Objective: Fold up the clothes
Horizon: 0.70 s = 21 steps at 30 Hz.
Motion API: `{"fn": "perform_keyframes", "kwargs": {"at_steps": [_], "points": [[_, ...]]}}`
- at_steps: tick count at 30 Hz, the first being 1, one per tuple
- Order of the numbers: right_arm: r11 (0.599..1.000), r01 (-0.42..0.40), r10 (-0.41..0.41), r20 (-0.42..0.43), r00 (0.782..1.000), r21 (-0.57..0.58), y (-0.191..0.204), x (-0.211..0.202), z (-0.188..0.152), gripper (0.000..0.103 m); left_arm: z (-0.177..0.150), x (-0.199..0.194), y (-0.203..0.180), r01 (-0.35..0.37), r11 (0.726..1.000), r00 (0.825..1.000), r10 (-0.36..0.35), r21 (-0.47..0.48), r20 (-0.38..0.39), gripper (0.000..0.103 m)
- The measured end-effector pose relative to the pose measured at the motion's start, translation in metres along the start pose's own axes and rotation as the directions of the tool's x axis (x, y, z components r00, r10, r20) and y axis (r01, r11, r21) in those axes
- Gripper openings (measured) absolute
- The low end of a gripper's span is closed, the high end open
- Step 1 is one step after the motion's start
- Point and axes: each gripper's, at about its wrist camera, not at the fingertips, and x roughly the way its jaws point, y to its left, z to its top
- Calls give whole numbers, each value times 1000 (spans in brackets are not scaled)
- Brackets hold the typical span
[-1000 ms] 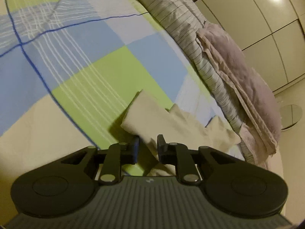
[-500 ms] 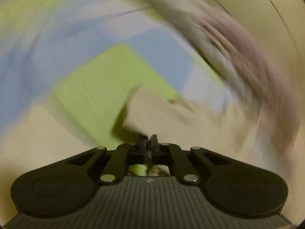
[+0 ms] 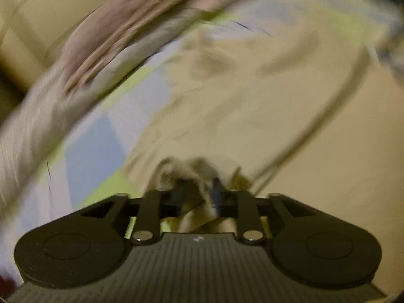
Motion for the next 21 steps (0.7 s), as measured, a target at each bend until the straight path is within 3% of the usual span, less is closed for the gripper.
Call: {"fn": "perform_keyframes", "kwargs": {"at_steps": [1,2,3,4,5,7,8,9,11,12,13,16,17,18,19,21], "points": [[1000,2,-1,17,1000,-4,0,-4,1,30,-3,-6,16,21,993,1000,-20,-119,5,22],[1000,3,-2,34,999,-10,1,-7,3,30,-13,-11,32,24,968,1000,-22,-252,10,6],[1000,3,-2,53,999,-19,4,-11,5,30,-23,-17,48,28,925,1000,-24,-379,16,3],[1000,3,-1,67,998,-31,7,-14,7,30,-33,-23,65,32,865,999,-24,-500,22,3],[999,-2,6,75,997,-45,11,-16,9,30,-45,-27,79,38,788,999,-26,-615,29,4],[997,-20,25,79,997,-69,20,-17,11,30,-72,-33,98,59,579,998,-33,-813,49,10],[996,-30,36,76,996,-78,24,-16,12,30,-81,-34,102,78,480,997,-41,-874,66,20],[996,-42,48,72,996,-84,29,-14,12,30,-80,-32,98,113,425,993,-58,-898,98,37],[995,-55,60,62,996,-86,39,-11,11,30,-79,-28,89,183,308,983,-85,-934,165,52],[995,-59,64,59,996,-86,43,-10,11,30,-79,-25,84,217,247,975,-96,-944,199,52],[994,-64,69,56,996,-87,47,-9,11,30,-74,-21,79,238,220,970,-106,-946,219,52],[992,-77,82,44,996,-101,58,-6,12,30,-43,2,62,175,363,984,-107,-915,146,50],[991,-81,86,40,996,-110,61,-5,13,30,-38,9,60,154,394,987,-94,-906,127,42],[989,-83,89,38,995,-125,63,-4,13,30,-37,14,61,147,413,989,-88,-898,122,18],[988,-82,88,38,995,-132,64,-4,14,30,-37,17,64,152,431,988,-89,-889,126,0],[987,-78,84,39,996,-140,65,-3,14,30,-38,7,74,163,477,986,-39,-864,165,0]]}}
